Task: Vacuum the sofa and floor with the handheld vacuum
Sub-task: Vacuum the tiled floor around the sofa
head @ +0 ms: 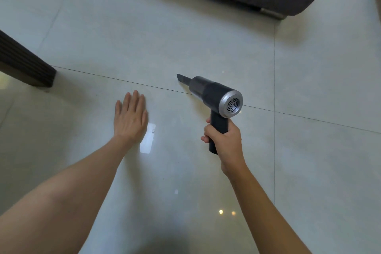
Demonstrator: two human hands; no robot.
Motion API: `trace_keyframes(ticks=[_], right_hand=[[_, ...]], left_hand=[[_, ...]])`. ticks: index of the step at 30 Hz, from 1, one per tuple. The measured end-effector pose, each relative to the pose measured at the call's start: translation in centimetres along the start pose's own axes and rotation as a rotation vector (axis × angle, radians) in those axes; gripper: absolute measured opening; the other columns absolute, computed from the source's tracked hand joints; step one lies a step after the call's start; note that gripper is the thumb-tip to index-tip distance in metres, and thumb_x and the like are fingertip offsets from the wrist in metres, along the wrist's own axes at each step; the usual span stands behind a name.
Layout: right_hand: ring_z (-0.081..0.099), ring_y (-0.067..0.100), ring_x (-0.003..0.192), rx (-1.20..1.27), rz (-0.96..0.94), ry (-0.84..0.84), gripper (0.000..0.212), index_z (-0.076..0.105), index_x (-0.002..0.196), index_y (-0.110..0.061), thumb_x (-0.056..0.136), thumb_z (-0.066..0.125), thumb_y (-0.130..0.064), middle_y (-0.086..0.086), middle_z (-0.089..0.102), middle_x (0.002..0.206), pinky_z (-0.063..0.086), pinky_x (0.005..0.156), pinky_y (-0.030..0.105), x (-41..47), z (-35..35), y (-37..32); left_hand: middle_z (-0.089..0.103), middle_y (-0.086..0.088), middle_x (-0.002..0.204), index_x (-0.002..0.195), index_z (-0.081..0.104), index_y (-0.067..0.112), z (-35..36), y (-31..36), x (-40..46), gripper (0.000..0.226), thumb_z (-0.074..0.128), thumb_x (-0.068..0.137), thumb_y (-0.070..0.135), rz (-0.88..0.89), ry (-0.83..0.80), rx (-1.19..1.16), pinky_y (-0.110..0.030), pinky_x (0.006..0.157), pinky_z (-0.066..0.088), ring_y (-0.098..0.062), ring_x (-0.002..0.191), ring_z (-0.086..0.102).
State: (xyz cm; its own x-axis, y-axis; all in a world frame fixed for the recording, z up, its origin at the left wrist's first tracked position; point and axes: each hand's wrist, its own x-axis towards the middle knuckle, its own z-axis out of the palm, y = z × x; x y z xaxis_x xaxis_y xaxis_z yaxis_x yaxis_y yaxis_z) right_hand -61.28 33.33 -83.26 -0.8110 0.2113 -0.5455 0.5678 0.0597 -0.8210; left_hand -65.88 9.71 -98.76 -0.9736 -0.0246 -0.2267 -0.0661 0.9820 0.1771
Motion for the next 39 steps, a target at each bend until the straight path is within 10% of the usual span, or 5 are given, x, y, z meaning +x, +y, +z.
trace_keyframes(ticks=[39], right_hand=[[0.051,0.012,0.053,0.057,-0.100,0.163,0.014,0.057,0.085,-0.013,0.081,0.059,0.000,-0.005,0.053,0.067,0.037,0.057,0.027,1.5,-2.9,2.2]], left_hand=[[0.001,-0.002,0.162,0.154,0.007,0.018,2.1,-0.6,-0.4,0.058,0.015,0.101,0.041,0.010,0.051,0.020,-0.044,0.119,-0.002,-0.022,0.148,-0.005]])
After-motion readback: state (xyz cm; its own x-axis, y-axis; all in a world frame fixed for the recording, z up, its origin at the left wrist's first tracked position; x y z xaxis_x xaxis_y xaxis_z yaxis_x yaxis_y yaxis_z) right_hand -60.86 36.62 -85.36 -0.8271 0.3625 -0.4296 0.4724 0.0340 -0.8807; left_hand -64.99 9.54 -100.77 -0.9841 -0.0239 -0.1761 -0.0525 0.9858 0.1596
